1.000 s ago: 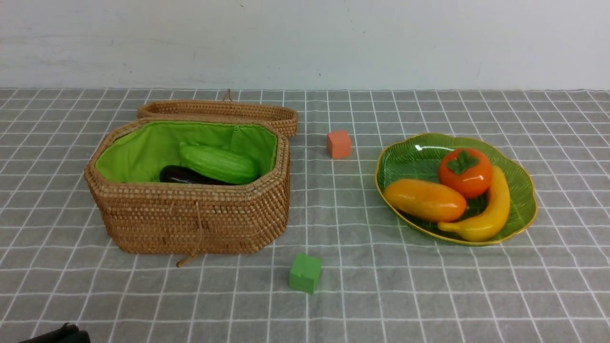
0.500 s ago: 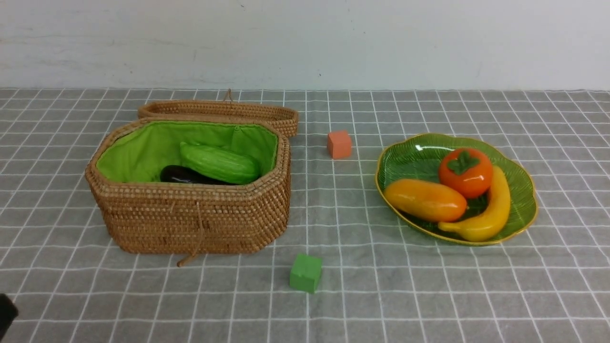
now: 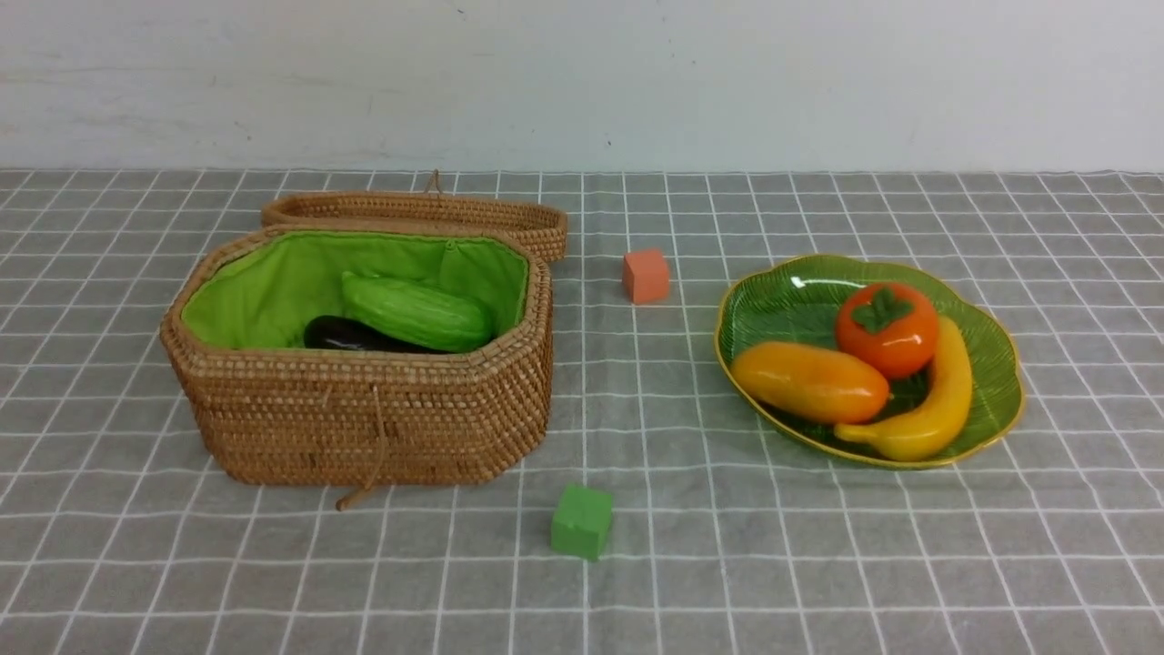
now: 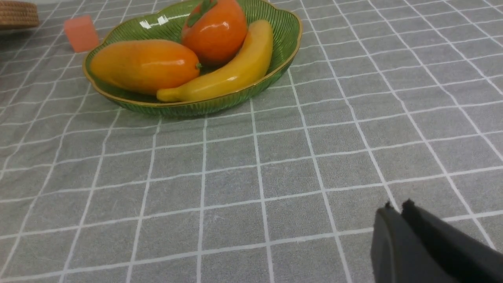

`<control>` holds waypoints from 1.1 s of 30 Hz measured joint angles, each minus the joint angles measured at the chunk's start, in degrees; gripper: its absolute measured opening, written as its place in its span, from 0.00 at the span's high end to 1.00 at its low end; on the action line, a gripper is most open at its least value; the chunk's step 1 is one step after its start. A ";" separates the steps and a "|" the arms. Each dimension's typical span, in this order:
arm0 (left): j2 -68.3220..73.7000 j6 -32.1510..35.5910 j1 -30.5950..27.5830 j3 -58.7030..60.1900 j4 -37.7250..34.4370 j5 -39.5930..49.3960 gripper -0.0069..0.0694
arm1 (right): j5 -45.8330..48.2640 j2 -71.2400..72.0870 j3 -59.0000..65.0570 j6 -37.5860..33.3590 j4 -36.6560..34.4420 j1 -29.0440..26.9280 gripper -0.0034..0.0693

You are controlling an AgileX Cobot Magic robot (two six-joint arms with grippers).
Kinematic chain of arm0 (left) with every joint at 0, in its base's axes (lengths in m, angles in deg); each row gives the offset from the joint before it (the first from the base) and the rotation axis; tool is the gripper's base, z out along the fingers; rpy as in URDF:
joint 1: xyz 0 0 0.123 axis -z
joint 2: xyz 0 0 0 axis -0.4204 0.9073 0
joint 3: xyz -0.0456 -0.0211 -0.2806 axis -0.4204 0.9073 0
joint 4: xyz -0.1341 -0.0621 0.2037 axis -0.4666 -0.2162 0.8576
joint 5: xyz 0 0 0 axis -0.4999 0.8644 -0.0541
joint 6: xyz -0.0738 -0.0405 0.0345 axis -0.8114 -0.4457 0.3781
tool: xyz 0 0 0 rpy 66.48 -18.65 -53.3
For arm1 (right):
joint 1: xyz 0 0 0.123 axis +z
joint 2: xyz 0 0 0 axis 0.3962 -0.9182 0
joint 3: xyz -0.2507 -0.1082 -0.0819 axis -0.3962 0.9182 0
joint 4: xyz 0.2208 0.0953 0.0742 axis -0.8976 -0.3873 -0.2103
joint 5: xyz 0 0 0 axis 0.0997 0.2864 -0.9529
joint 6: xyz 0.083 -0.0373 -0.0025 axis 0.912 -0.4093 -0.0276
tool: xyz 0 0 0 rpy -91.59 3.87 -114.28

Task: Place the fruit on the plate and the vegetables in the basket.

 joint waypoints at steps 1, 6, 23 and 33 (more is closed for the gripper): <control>0.00 -0.11 0.00 0.00 0.00 0.00 0.93 | 0.00 0.00 0.00 0.00 0.00 0.00 0.90; 0.00 -0.38 0.00 0.00 -0.05 0.00 0.93 | 0.00 0.00 0.00 0.00 0.00 0.00 0.89; 0.00 -0.54 0.00 0.00 -0.05 -0.05 0.93 | 0.00 0.00 0.00 0.00 0.17 0.00 0.86; 0.00 -0.54 0.00 0.00 -0.05 -0.05 0.92 | 0.00 0.00 0.00 0.00 0.17 0.00 0.84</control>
